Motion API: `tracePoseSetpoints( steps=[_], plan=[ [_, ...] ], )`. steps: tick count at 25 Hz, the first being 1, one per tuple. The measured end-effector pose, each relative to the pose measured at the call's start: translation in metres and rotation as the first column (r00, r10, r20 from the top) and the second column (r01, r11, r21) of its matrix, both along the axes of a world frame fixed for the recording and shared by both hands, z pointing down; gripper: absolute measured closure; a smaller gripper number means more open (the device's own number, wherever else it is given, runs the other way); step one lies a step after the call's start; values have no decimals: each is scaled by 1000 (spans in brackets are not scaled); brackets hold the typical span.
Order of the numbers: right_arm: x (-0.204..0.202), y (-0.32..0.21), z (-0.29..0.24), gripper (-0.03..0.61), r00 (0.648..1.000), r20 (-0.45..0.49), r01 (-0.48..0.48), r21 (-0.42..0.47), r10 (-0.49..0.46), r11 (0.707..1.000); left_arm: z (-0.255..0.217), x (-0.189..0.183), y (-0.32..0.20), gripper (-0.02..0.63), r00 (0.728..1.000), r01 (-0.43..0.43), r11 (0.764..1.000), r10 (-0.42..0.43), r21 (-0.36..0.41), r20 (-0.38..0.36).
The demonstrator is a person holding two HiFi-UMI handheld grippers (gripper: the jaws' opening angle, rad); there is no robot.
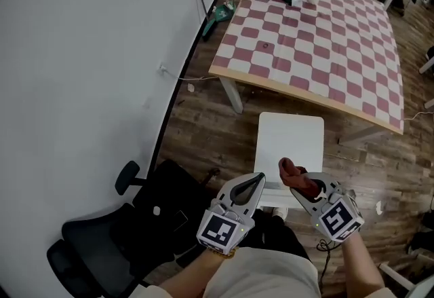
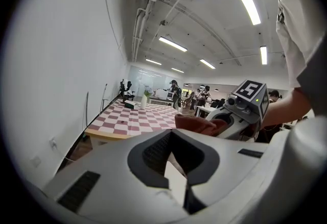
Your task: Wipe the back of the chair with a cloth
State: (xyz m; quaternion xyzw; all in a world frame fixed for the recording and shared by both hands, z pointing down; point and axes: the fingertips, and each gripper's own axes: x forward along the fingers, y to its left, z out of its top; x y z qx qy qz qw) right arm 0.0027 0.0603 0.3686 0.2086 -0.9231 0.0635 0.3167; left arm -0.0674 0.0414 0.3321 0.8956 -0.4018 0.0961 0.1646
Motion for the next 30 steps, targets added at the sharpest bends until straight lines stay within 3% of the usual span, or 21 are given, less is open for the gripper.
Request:
tracePoseSetpoints(
  steps=[4, 11, 18, 30],
  plan=[
    [-11, -6, 58, 477, 979, -107, 162, -114, -175, 980, 29, -6, -16, 604, 1000, 1, 1000, -1, -19, 16],
    [-30, 4, 149, 477, 910, -153, 325, -314, -385, 892, 88, -15, -24, 604, 1000, 14, 997, -12, -78, 21],
    [-35, 18, 225, 477, 857, -169, 371, -455, -487, 810, 145, -16, -33, 604, 1000, 20, 990, -17, -136, 24],
    [-42, 30, 304, 477, 793, -154, 412, -577, -589, 705, 218, -15, -43, 604, 999, -2, 974, 11, -226, 37]
  ],
)
